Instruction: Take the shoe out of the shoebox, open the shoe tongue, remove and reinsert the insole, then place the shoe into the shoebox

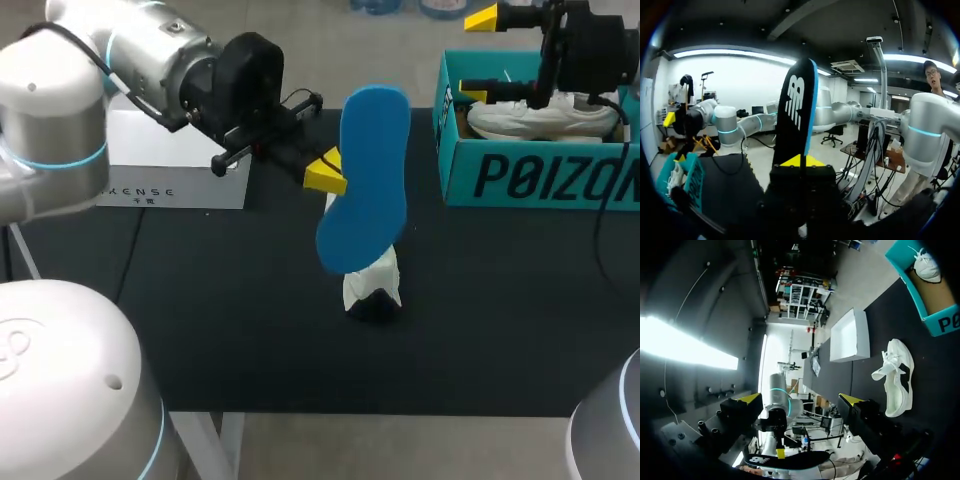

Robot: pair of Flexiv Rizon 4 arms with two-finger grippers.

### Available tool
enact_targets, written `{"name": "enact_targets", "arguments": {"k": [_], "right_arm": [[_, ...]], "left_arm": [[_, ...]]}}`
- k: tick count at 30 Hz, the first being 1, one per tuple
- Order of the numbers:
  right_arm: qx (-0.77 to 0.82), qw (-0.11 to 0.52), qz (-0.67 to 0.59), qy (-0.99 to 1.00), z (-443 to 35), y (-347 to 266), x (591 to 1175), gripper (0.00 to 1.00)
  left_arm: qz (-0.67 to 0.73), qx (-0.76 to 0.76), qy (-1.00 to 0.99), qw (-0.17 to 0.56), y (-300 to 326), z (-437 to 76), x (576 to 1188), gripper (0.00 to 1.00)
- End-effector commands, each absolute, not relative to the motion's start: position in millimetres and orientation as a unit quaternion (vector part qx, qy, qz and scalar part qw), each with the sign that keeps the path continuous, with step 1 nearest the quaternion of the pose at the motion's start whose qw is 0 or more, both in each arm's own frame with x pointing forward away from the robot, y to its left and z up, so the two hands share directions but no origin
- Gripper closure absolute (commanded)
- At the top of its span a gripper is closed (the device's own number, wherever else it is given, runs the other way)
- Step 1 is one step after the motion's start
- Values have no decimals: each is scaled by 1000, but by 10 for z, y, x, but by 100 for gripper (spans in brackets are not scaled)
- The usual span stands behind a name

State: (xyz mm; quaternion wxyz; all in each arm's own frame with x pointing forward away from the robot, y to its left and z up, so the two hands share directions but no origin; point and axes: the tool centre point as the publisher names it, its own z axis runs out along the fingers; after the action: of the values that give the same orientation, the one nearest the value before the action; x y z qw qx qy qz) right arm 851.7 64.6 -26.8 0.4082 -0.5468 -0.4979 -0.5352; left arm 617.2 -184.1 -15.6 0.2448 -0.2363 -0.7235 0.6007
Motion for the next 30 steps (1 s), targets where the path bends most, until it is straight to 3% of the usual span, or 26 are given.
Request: {"name": "enact_targets", "arguments": {"k": [1,6,11,20,30], "right_arm": [[-547,408,-535,-498,-274,662,8535,0],[-547,408,-535,-498,-274,662,8535,0],[-547,408,-535,-498,-274,662,8535,0],[-547,408,-535,-498,-274,662,8535,0],[-547,408,-535,-498,-274,662,8535,0]], "left_arm": [[520,-292,-778,200,-1860,-90,6206,100],[520,-292,-778,200,-1860,-90,6206,100],[431,-428,-795,-2,-1887,-190,6475,100],[408,-474,-763,-163,-1910,-237,6888,100],[260,-564,-712,-328,-1916,-145,7372,100]]}}
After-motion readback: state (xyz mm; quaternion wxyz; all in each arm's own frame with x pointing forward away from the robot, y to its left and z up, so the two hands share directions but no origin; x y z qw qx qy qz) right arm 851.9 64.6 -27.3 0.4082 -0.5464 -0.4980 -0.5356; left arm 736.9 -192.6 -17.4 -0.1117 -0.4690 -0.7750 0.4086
